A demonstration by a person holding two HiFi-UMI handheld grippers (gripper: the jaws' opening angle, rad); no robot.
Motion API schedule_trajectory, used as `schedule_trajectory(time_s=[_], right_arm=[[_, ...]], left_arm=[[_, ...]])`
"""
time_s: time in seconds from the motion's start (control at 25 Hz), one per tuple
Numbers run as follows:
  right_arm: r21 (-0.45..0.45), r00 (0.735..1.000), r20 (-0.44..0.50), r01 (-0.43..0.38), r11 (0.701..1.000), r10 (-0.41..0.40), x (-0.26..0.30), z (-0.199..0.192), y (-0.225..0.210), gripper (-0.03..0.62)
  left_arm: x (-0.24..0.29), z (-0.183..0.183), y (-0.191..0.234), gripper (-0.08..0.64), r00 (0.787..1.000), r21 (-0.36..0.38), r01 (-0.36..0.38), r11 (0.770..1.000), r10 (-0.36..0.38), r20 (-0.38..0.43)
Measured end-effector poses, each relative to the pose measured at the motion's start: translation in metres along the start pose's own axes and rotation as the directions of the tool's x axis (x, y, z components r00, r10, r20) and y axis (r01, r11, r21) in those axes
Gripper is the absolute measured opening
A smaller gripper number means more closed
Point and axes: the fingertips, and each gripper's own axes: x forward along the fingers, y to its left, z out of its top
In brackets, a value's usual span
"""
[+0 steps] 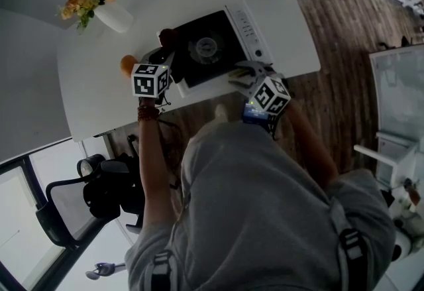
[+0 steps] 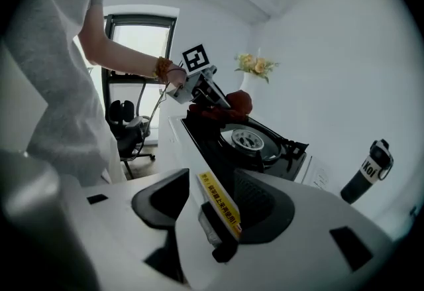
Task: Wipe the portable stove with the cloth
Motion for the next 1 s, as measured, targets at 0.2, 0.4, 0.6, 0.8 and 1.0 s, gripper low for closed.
schedule_trajectory(time_s=[0.2,0.4,0.6,0.8,1.0], right_arm=[[0.075,1.0,-0.019,0.016,0.997,-0.015,0.001,0.0,-0.004,0.207],[0.123,1.0,-0.031,0.008,0.992,-0.004,0.0,0.002,-0.005,0.209],[0.148,0.999,-0.034,0.001,0.989,0.004,0.0,0.002,-0.006,0.21],[0.164,0.999,-0.042,-0.001,0.986,0.008,0.0,0.002,-0.007,0.21],[0.155,1.0,-0.028,0.001,0.988,0.004,0.0,0.002,-0.007,0.209]], left_arm=[[-0.003,-0.003,-0.004,0.1,1.0,0.005,-0.007,1.0,0.007,0.004],[-0.011,-0.01,-0.019,0.1,1.0,0.001,0.014,1.0,-0.014,-0.015],[-0.019,-0.018,-0.031,0.1,1.0,-0.028,0.006,1.0,-0.006,0.01],[-0.025,-0.025,-0.043,0.1,1.0,-0.024,0.025,0.999,-0.026,-0.005],[-0.035,-0.035,-0.059,0.1,0.989,-0.043,0.138,0.99,-0.14,-0.046]])
